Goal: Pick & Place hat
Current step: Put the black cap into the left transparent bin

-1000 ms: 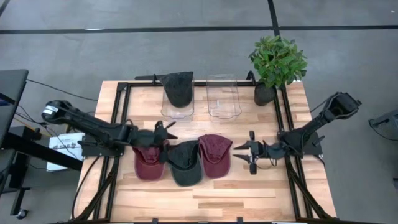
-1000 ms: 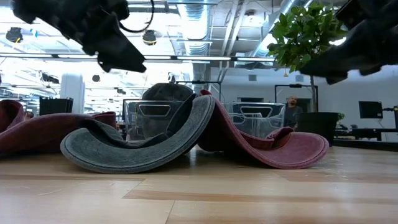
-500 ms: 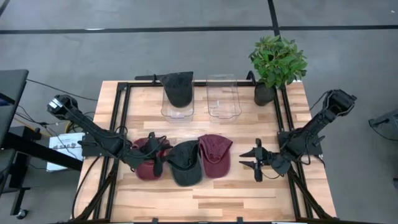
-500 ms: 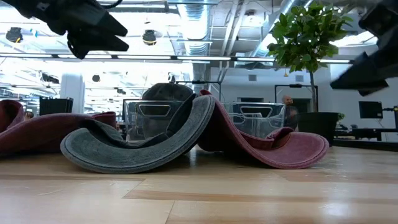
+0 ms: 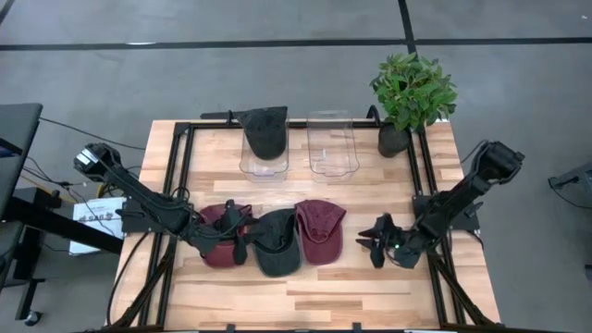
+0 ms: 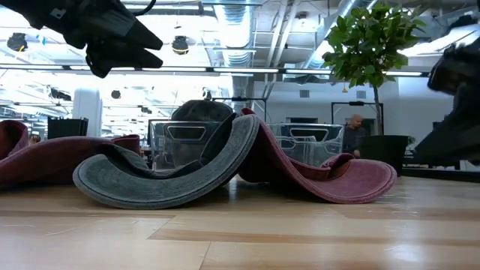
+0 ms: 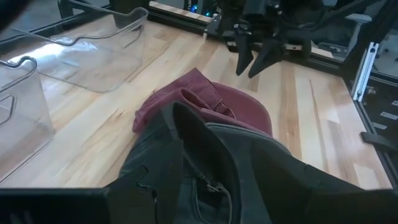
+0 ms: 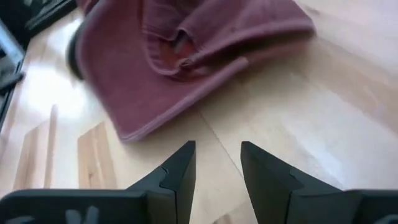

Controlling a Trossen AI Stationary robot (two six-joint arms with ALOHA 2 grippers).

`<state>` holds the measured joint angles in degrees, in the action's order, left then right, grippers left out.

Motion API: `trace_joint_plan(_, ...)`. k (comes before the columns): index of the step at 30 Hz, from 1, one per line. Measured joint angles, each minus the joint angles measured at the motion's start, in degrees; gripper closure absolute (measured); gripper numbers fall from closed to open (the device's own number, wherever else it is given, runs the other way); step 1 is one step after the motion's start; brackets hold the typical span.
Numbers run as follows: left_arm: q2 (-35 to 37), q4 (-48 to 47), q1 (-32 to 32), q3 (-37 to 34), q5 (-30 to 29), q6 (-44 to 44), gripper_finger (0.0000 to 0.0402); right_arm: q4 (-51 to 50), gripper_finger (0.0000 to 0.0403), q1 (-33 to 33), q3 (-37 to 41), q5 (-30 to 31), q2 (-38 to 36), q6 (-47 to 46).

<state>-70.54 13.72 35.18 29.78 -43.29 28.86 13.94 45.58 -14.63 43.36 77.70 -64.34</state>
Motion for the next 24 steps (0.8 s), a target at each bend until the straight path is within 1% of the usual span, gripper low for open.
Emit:
trace_joint_plan(3, 0.00, 0.26, 0.02, 0.00, 0.00, 0.00, 0.0215, 2.40, 0.0285, -1.27, 0.02, -0.02, 2.30, -4.93)
trace_joint_plan(6, 0.00, 0.33, 0.00, 0.00, 0.00, -0.04, 0.0215, 7.69, 0.0285, -2.98, 0.02, -0.27, 4.63, -6.19)
trace_joint_plan(12, 0.00, 0.32, 0.00, 0.00, 0.02, -0.04, 0.0215, 16.63, 0.0285, -7.23, 0.00, -8.10, 9.27, -5.87)
trace_joint_plan(17, 0.00, 0.33, 0.00, 0.00, 0.04, -0.07, 0.0215, 21.17, 0.0285, -9.05, -0.13, -8.73, 12.35, -4.93)
trace_joint_plan(21, 0.00, 0.32, 0.00, 0.00, 0.04, -0.37, 0.0215, 24.73, 0.0285, -9.49, -0.02, -11.86, 12.73, -2.20)
trace_joint_plan(24, 0.00, 0.32, 0.00, 0.00, 0.04, -0.49, 0.0215, 26.94, 0.0285, -9.46, 0.00, -12.70, 12.77, -0.68)
